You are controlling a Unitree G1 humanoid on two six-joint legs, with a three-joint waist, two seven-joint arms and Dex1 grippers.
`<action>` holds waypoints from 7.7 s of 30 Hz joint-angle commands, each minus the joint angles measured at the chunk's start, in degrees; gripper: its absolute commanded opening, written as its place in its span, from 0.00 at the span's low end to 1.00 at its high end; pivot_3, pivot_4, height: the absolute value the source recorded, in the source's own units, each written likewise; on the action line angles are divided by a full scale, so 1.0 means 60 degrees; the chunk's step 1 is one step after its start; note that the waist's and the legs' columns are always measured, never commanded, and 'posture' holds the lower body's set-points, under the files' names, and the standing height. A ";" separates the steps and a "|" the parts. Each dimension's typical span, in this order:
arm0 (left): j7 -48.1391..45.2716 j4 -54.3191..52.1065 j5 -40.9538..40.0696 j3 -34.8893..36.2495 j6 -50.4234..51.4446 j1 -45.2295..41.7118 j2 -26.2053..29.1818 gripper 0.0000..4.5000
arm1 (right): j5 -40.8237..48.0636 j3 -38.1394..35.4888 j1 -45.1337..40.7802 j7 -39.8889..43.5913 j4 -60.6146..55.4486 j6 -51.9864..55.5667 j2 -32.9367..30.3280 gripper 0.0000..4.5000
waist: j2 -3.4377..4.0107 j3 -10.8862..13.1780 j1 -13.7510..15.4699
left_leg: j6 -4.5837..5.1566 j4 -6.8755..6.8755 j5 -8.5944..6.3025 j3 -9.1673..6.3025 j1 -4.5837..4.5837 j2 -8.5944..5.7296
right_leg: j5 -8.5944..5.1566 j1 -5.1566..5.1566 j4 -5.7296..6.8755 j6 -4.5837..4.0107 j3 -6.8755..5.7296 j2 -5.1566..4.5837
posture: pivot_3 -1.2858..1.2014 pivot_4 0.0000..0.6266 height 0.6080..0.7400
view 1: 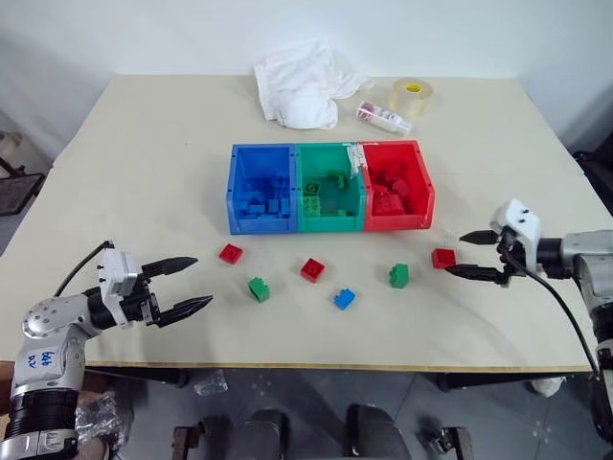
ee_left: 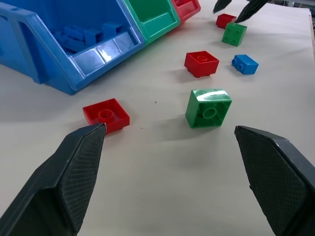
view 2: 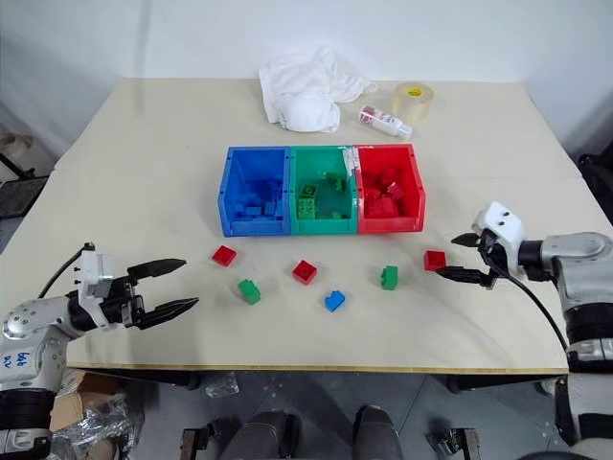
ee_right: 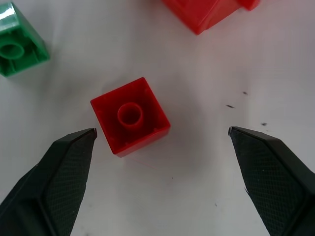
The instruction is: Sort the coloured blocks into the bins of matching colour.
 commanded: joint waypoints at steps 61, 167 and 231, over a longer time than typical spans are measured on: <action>-0.0161 0.0761 0.0030 -0.0588 -0.0838 -0.0878 -0.0417 1.00 | 0.2488 -0.4263 0.6311 -0.0609 -0.8670 0.3484 -0.1699 0.99 | 0.0006 0.0003 0.0005 | -0.0004 0.0009 -0.0004 0.0032 0.0014 0.0001 | -0.0002 0.0005 0.0021 -0.0003 0.0011 -0.0002 | 0.52 0.24 1.00; -0.0256 0.0612 -0.0073 -0.0483 -0.1159 -0.0885 -0.0577 1.00 | 0.1885 0.0739 0.2673 0.0175 -0.8980 0.3103 -0.0086 0.99 | 0.0007 0.0005 0.0033 | -0.0008 0.0013 -0.0003 -0.0004 0.0004 0.0006 | -0.0003 0.0004 0.0009 -0.0008 -0.0007 -0.0002 | 0.52 0.24 1.00; 0.0444 -0.0606 -0.0243 -0.0118 -0.1043 0.0071 -0.0565 1.00 | 0.0166 0.0904 -0.3847 -0.0276 -0.1106 -0.1127 0.5471 1.00 | 0.0012 0.0006 -0.0628 | -0.0026 -0.0011 -0.0004 -0.0172 0.0000 -0.0028 | -0.0002 0.0013 0.0072 -0.0023 -0.0044 0.0008 | 0.52 0.24 1.00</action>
